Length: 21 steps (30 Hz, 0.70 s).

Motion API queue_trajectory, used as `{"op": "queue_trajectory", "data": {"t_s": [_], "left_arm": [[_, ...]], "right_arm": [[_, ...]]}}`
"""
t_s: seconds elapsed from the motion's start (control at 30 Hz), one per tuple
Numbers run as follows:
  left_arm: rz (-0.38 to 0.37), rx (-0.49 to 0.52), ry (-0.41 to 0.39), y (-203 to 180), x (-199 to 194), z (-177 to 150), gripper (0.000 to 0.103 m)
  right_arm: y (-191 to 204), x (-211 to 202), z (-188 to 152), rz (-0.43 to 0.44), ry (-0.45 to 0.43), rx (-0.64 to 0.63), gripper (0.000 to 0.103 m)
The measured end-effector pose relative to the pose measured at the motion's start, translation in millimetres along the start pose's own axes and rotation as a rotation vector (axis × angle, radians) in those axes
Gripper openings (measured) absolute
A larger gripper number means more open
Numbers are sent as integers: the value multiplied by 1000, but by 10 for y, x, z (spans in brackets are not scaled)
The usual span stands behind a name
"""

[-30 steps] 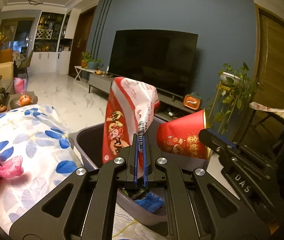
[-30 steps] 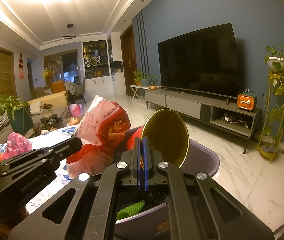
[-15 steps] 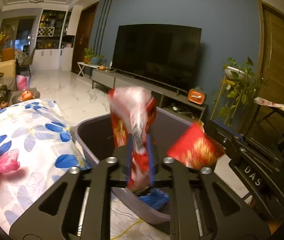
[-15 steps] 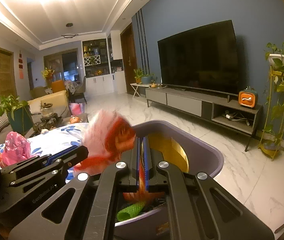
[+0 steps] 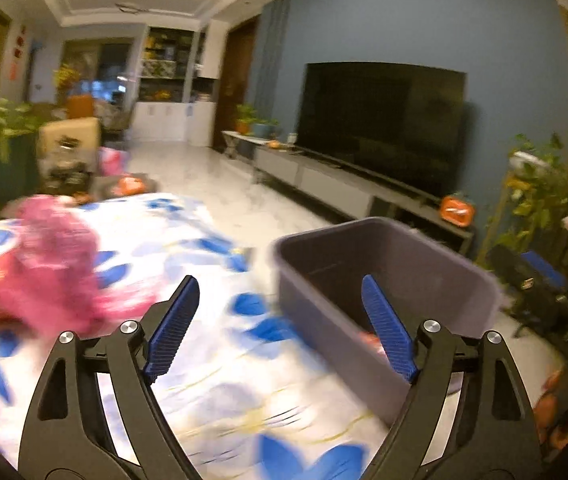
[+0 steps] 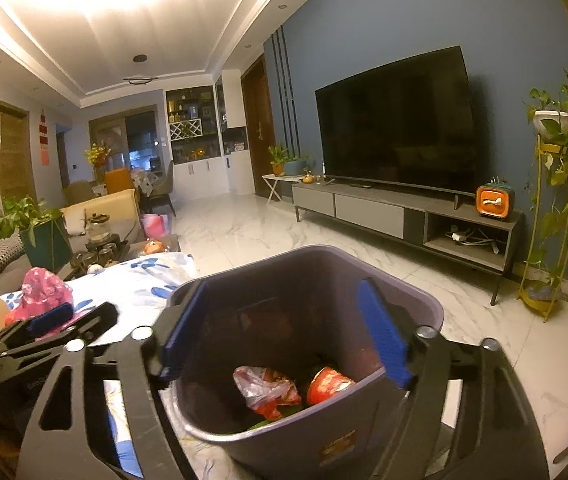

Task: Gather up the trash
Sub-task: 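Move both tools back over the remaining trash on the table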

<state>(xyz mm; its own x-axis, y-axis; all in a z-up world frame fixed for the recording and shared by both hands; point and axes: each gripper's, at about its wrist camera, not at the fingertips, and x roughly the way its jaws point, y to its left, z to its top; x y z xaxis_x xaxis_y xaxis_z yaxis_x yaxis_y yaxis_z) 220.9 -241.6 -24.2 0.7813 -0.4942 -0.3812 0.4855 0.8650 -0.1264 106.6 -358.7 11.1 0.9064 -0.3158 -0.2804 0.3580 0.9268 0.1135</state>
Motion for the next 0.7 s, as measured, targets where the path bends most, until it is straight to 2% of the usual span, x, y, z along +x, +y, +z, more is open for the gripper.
{"op": "queue_trajectory", "data": {"t_s": [0.1, 0.17, 0.23, 0.5, 0.7], "left_arm": [[83, -11, -9, 178, -202, -44, 84], [119, -39, -8, 286, -324, -65, 86], [151, -70, -4, 428, -469, -100, 87], [272, -114, -10, 782, -1022, -251, 87], [315, -138, -19, 986, -1364, -328, 88]], "right_arm": [[90, -66, -31, 4, -6, -17, 88], [182, -99, -58, 10, 1, -37, 90], [259, -125, -78, 24, 16, -44, 96], [558, -309, -134, 68, 49, -61, 97], [766, -473, -150, 96, 45, -79, 97]]}}
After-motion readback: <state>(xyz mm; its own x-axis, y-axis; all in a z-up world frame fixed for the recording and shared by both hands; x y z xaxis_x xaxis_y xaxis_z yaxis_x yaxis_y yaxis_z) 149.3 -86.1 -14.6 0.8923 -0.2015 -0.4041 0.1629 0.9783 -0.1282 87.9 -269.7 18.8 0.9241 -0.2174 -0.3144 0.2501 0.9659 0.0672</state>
